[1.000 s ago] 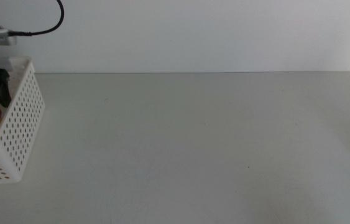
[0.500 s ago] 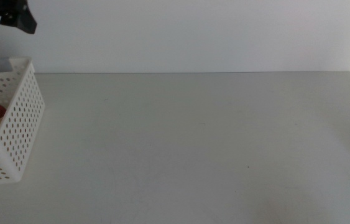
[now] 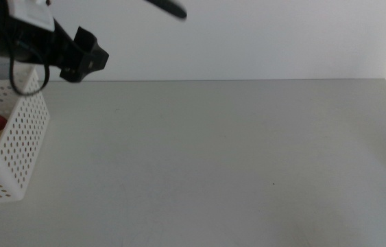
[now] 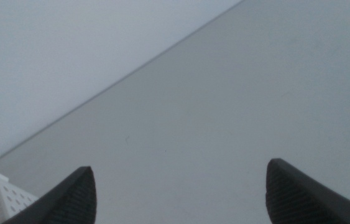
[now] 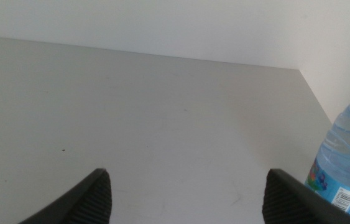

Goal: Use arms to grab the bottles and put them into the dustbin to the left of the table.

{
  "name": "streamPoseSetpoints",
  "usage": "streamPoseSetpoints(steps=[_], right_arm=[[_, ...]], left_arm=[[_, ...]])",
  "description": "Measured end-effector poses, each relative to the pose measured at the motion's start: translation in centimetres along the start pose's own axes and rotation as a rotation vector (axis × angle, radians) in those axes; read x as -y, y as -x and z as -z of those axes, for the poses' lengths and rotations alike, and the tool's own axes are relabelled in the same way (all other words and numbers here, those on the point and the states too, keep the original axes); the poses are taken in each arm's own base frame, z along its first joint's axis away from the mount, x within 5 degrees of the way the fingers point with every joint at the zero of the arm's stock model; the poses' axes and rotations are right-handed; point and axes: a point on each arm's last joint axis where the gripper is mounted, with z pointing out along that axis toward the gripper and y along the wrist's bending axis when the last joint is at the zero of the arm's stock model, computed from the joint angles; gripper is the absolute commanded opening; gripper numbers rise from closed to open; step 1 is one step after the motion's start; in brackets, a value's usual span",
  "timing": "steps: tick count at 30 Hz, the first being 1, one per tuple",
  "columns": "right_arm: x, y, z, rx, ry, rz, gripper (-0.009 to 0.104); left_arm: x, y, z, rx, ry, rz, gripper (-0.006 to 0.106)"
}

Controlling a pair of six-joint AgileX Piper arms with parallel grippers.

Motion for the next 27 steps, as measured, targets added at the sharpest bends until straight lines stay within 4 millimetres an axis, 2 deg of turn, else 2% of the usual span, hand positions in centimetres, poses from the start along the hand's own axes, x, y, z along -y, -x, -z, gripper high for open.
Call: streamPoseSetpoints(steps=[4,10,13,16,23,27], right_arm=[[0.0,0.0,0.0,0.000,0.000,0.000,0.062],[0.0,0.0,0.0,0.000,0.000,0.000,0.062],[0.0,0.0,0.0,0.000,0.000,0.000,0.062],[0.0,0.0,0.0,0.000,0.000,0.000,0.062],[0.0,0.0,0.0,0.000,0.000,0.000,0.062],[0.0,0.0,0.0,0.000,0.000,0.000,0.062]], left_arm=[[2.5,-3.9,3.1,0.168,0.020,0.002,0.094],[4.9,-10.8,5.9,0.260,-0.014,0.237,0.094],[5.5,-13.3,7.2,0.294,-0.025,0.323,0.094],[5.9,-15.0,8.2,0.325,-0.028,0.348,0.094],[6.5,-17.1,10.9,0.400,-0.050,0.372,0.094],[7.1,-18.4,11.4,0.390,-0.075,0.369,0.094]])
